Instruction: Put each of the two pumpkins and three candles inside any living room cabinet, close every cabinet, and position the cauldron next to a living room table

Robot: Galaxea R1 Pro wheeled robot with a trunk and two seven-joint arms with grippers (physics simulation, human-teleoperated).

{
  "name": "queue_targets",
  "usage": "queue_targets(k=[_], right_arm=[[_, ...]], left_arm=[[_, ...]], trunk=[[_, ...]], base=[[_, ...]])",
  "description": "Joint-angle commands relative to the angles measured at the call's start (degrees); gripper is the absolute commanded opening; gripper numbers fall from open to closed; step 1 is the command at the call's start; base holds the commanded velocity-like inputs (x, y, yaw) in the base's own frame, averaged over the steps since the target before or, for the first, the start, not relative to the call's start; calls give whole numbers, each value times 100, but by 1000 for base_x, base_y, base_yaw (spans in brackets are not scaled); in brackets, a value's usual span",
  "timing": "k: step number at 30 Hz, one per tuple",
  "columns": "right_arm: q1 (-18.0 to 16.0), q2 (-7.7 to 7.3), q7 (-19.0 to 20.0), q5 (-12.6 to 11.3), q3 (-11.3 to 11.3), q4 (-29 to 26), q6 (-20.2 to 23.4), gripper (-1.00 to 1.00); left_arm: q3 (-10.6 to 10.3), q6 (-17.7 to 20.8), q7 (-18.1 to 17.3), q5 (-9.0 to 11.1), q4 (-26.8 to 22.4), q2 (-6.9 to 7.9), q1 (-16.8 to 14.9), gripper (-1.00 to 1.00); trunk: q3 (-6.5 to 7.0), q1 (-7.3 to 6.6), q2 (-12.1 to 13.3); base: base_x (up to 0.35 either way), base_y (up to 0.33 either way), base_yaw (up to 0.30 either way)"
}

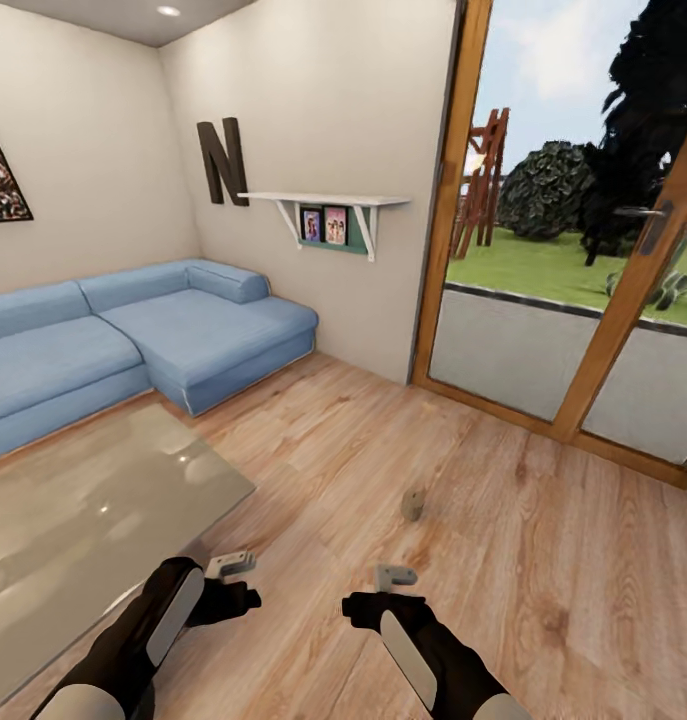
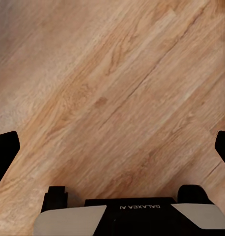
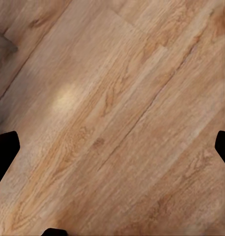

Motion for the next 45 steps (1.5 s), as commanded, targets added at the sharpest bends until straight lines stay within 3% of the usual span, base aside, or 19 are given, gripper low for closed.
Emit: queue_targets(k=[1,43,45], right_arm=[[-6,-3,-56,-59,25,-4,11,100],[-6,-3,-41,-59,17,-18,11,100],[-6,-3,-40,-59,17,-18,11,100]], left_arm=[[-18,15,56,61,-10,7,-1,100],[-18,13,62,52,-18,64,1,100],[-18,11,62,56,-23,71,3,100]], trunk=[[13,-23,38],[767,-945,1723],[767,-945,1723]], base=[[0,0,-279],[0,0,-279],[0,0,-279]])
